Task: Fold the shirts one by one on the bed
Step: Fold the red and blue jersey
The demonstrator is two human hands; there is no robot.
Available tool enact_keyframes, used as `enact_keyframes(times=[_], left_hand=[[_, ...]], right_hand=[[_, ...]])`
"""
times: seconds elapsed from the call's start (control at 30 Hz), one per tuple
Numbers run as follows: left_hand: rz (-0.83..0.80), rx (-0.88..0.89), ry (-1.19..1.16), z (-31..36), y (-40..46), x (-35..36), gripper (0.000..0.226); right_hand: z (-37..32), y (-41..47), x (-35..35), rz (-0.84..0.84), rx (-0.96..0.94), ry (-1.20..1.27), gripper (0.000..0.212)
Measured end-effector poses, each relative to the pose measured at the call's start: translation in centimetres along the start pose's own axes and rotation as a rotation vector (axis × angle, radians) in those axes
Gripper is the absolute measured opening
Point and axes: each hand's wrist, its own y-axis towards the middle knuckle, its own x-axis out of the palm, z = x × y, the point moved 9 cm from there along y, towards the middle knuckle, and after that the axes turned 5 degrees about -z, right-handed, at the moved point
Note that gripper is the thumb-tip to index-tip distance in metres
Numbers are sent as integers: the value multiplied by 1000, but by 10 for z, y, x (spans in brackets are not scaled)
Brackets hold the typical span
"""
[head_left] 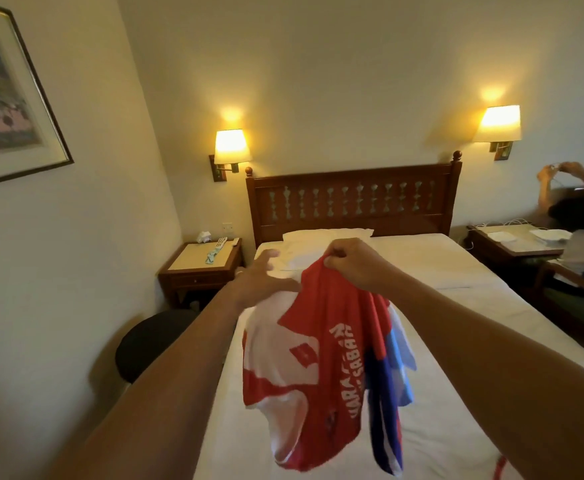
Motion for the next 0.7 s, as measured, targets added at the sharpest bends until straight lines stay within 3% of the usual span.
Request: enact_keyframes(times=[0.03,0.1,0.2,0.33,0.43,0.53,0.63,0.7], left_hand=[[-37,58,22,11,0,14,95],[-56,169,18,28,2,34,61],[-61,179,-107,30,7,45,25],[5,231,-184,41,6,36,20],[-4,244,-112,55,7,36,22],[42,237,-37,57,6,25,20],[109,255,130,52,5,5,21],[153,258,370,48,5,-4,28]], right_hand=[[-9,3,4,-44,-27,-37,14],[-22,6,10,-96,-68,-85,12],[-21,2,6,-134,-50,-84,14],[16,-11,1,-210,76,-155,18],[52,-26,9,-263,180,-258,8],[93,-45,11,-294,304,-366,11],[131,-62,1,-237,397,-461,16],[147,-69,-6,-193,434,-531,17]])
